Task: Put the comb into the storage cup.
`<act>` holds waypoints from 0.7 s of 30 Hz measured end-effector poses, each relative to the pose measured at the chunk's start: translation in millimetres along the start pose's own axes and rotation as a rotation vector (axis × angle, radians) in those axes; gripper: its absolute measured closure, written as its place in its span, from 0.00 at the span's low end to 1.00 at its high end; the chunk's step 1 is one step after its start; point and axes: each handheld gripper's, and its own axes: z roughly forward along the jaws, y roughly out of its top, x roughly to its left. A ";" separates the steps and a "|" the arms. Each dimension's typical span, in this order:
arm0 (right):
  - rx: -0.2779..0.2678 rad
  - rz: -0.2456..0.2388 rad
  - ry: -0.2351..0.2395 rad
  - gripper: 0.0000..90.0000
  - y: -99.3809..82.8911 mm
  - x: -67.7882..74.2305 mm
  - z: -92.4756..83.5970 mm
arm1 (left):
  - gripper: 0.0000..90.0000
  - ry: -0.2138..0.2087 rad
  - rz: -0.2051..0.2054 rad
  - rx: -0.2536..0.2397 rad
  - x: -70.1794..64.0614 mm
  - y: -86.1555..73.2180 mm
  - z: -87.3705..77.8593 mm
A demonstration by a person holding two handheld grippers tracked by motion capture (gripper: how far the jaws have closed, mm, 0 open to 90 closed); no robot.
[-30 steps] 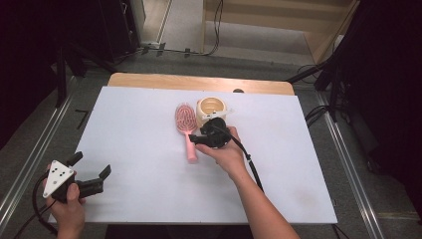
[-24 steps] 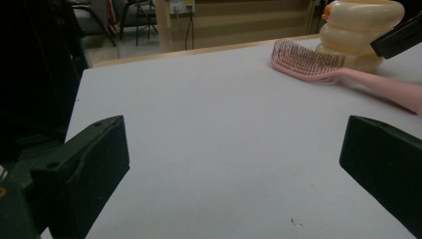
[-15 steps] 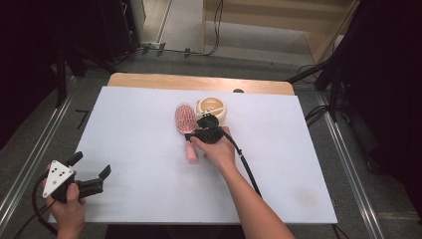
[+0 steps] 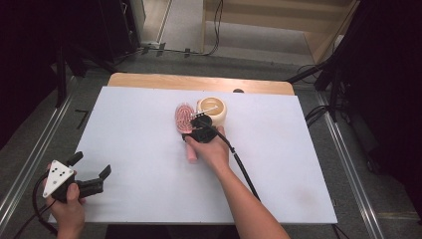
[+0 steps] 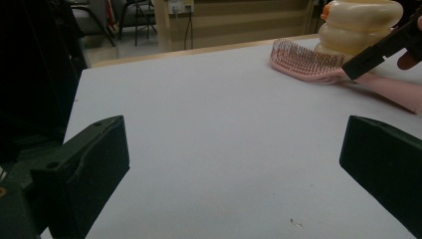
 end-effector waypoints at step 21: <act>0.001 0.040 -0.028 0.48 -0.8 2.1 3.7 | 0.00 0.002 0.003 0.003 -0.5 0.0 0.2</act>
